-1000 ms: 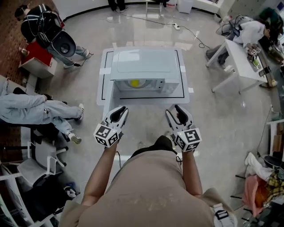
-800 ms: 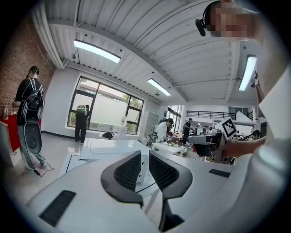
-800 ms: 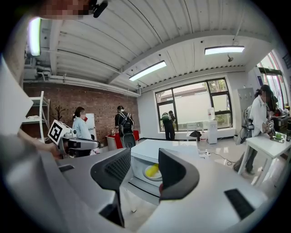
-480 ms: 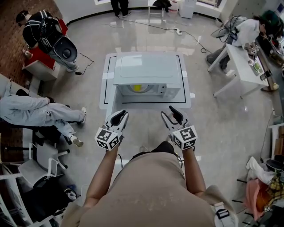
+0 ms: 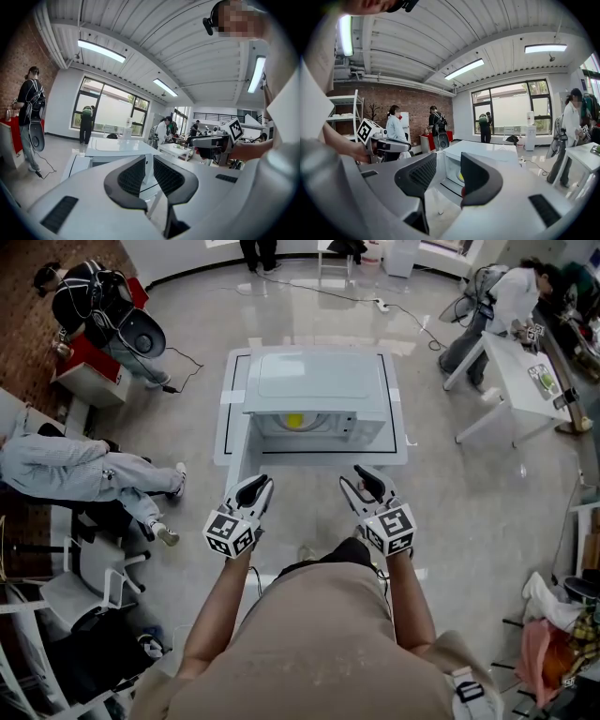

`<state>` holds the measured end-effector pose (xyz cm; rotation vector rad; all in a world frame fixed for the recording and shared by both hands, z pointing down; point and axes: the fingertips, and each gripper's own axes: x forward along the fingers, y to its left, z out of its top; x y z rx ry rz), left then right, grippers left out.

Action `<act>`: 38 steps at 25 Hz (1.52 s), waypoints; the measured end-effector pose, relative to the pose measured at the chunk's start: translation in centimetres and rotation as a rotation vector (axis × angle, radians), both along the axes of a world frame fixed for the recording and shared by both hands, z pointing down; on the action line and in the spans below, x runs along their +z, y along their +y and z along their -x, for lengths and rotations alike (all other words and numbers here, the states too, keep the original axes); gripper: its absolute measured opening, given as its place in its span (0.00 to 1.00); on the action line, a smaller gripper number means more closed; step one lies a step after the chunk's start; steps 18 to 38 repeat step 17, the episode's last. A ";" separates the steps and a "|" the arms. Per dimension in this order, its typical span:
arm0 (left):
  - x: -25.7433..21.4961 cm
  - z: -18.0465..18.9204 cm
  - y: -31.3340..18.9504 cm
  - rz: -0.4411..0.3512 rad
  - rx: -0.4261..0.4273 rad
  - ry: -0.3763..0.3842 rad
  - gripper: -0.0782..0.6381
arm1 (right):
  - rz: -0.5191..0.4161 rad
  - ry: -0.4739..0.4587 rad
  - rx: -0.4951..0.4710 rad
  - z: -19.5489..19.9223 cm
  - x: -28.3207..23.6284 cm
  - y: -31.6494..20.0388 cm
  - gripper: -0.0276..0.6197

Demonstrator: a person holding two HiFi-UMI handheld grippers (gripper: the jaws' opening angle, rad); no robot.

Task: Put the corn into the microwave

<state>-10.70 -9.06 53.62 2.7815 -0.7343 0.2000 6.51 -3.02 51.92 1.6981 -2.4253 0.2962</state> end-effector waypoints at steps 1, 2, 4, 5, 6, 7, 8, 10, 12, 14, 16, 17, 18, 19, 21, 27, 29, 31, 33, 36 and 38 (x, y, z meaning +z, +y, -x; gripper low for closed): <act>0.0 0.1 0.2 0.002 0.000 -0.002 0.17 | 0.002 0.001 0.001 0.0 0.1 0.2 0.30; 0.1 0.2 0.3 0.003 0.000 -0.005 0.17 | 0.002 0.001 0.001 0.1 0.2 0.3 0.30; 0.2 0.3 0.6 0.006 0.001 -0.010 0.17 | 0.002 -0.001 0.000 0.2 0.3 0.5 0.30; 0.3 0.4 0.7 0.008 0.001 -0.012 0.17 | 0.002 -0.002 -0.001 0.3 0.4 0.6 0.30; 0.4 0.5 0.8 0.010 0.001 -0.013 0.17 | 0.004 -0.002 -0.001 0.3 0.6 0.7 0.30; 0.5 0.5 0.9 0.013 0.002 -0.015 0.17 | 0.007 -0.003 -0.001 0.4 0.7 0.9 0.30; 0.6 0.5 1.1 0.015 0.002 -0.016 0.17 | 0.010 -0.004 0.000 0.4 0.8 1.0 0.30; 0.7 0.5 1.3 0.019 0.005 -0.017 0.17 | 0.012 -0.006 0.000 0.5 1.0 1.3 0.30; 0.8 0.5 1.5 0.021 0.007 -0.018 0.17 | 0.014 -0.007 -0.003 0.6 1.1 1.4 0.30; 0.9 0.6 1.6 0.023 0.009 -0.018 0.17 | 0.017 -0.008 -0.004 0.8 1.2 1.5 0.30; 1.0 0.6 1.7 0.025 0.010 -0.018 0.17 | 0.019 -0.008 -0.004 0.8 1.3 1.6 0.30; 1.0 0.6 1.7 0.025 0.011 -0.018 0.17 | 0.020 -0.008 -0.004 0.8 1.4 1.6 0.30; 1.0 0.6 1.7 0.025 0.011 -0.018 0.17 | 0.020 -0.008 -0.004 0.8 1.4 1.6 0.30; 1.0 0.6 1.7 0.025 0.011 -0.018 0.17 | 0.020 -0.008 -0.004 0.8 1.4 1.6 0.30; 1.0 0.6 1.7 0.025 0.011 -0.018 0.17 | 0.020 -0.008 -0.004 0.8 1.4 1.6 0.30; 1.0 0.6 1.7 0.025 0.011 -0.018 0.17 | 0.020 -0.008 -0.004 0.8 1.4 1.6 0.30; 1.0 0.6 1.7 0.025 0.011 -0.018 0.17 | 0.020 -0.008 -0.004 0.8 1.4 1.6 0.30; 1.0 0.6 1.7 0.025 0.011 -0.018 0.17 | 0.020 -0.008 -0.004 0.8 1.4 1.6 0.30; 1.0 0.6 1.7 0.025 0.011 -0.018 0.17 | 0.020 -0.008 -0.004 0.8 1.4 1.6 0.30; 1.0 0.6 1.7 0.025 0.011 -0.018 0.17 | 0.020 -0.008 -0.004 0.8 1.4 1.6 0.30; 1.0 0.6 1.7 0.025 0.011 -0.018 0.17 | 0.020 -0.008 -0.004 0.8 1.4 1.6 0.30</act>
